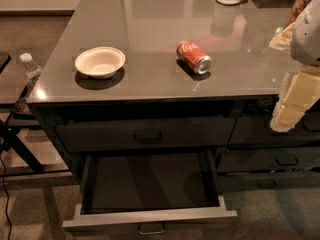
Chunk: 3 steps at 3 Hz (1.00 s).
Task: Close middle drawer
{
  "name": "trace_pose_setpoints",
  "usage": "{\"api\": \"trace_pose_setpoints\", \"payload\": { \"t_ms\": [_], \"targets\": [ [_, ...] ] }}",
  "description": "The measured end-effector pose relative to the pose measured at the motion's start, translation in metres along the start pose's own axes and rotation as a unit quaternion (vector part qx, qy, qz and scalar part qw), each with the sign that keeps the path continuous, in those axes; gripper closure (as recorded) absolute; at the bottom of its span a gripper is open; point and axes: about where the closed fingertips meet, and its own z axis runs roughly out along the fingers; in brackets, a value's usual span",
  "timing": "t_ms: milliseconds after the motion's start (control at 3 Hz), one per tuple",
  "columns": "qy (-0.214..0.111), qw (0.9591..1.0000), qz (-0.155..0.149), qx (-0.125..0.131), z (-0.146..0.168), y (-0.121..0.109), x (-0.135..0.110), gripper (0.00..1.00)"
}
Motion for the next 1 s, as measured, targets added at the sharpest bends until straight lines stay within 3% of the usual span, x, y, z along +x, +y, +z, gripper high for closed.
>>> {"api": "trace_pose_setpoints", "payload": {
  "t_ms": [333, 667, 1000],
  "targets": [
    [0.0, 1.0, 0.0, 0.0, 0.0, 0.0, 0.0, 0.0],
    [0.0, 1.0, 0.0, 0.0, 0.0, 0.0, 0.0, 0.15],
    [0.0, 1.0, 0.0, 0.0, 0.0, 0.0, 0.0, 0.38]
  ]
}}
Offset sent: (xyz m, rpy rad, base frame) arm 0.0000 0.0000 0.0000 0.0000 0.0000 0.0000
